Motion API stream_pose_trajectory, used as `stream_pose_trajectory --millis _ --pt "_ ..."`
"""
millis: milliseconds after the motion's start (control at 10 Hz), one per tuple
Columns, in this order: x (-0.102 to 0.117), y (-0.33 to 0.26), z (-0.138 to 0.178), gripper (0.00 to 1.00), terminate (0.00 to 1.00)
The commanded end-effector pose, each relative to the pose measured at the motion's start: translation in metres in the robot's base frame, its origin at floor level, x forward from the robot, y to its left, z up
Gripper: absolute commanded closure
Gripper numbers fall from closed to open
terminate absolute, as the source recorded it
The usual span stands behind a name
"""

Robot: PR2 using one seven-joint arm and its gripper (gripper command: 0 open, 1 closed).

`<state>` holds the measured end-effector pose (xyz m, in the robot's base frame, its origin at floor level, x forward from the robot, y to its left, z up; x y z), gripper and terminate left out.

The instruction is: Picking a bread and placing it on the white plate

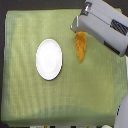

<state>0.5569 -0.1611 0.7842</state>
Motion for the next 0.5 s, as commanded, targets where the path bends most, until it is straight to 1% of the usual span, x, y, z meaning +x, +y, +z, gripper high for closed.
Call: stream_pose_trajectory --millis 0,400 --pt "0.006 0.011 -0.036 0.00 0.00" --pt "0.004 0.010 -0.055 0.00 0.00"
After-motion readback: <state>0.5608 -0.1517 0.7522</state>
